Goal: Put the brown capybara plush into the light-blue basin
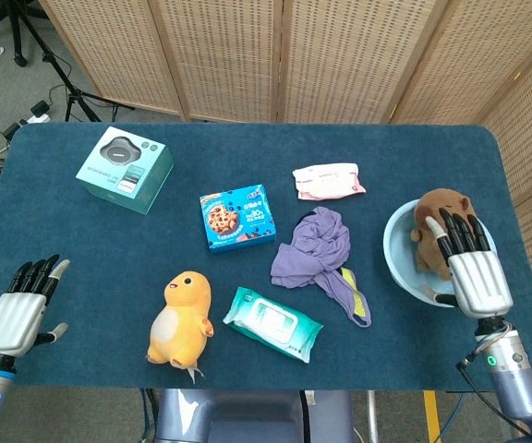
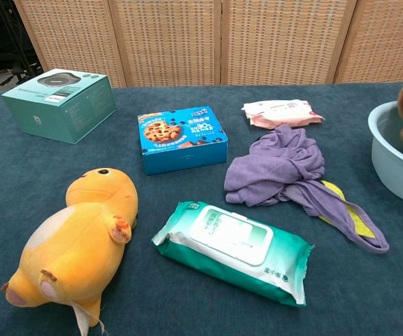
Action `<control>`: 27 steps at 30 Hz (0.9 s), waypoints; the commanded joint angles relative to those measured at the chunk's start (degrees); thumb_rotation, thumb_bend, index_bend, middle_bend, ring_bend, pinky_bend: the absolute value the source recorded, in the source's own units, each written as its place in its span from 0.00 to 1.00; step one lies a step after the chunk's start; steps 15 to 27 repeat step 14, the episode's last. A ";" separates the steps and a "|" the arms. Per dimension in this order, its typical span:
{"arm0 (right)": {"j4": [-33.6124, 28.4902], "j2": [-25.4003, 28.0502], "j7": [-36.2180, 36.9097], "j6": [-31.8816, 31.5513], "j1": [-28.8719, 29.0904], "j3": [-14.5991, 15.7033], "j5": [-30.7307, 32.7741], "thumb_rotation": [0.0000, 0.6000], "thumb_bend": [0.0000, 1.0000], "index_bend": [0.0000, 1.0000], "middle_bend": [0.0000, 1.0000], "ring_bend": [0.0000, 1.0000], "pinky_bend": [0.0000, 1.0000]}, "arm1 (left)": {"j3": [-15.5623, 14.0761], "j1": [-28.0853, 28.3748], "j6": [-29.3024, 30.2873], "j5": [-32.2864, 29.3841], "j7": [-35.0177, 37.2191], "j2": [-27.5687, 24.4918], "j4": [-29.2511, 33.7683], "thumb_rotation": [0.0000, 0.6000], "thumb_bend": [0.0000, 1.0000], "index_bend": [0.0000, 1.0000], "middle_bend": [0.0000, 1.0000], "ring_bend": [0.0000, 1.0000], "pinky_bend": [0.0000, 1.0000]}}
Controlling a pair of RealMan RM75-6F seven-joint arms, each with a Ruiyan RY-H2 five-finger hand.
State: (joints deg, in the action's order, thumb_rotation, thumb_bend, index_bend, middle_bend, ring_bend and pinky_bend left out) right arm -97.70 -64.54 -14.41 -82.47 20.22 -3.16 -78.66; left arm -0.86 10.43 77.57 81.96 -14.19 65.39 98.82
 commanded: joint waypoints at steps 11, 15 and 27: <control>10.92 -6.03 6.78 -6.99 -10.40 4.86 -3.74 1.00 0.00 0.00 0.00 0.00 0.00 | 0.67 -1.21 2.65 0.57 -0.57 -0.46 0.60 1.00 0.18 0.00 0.00 0.00 0.00; 11.35 -5.95 7.41 -7.59 -10.80 4.31 -4.62 1.00 0.00 0.00 0.00 0.00 0.00 | 0.95 -1.64 3.56 0.69 -0.08 -0.80 0.72 1.00 0.18 0.00 0.00 0.00 0.00; 11.35 -5.95 7.41 -7.59 -10.80 4.31 -4.62 1.00 0.00 0.00 0.00 0.00 0.00 | 0.95 -1.64 3.56 0.69 -0.08 -0.80 0.72 1.00 0.18 0.00 0.00 0.00 0.00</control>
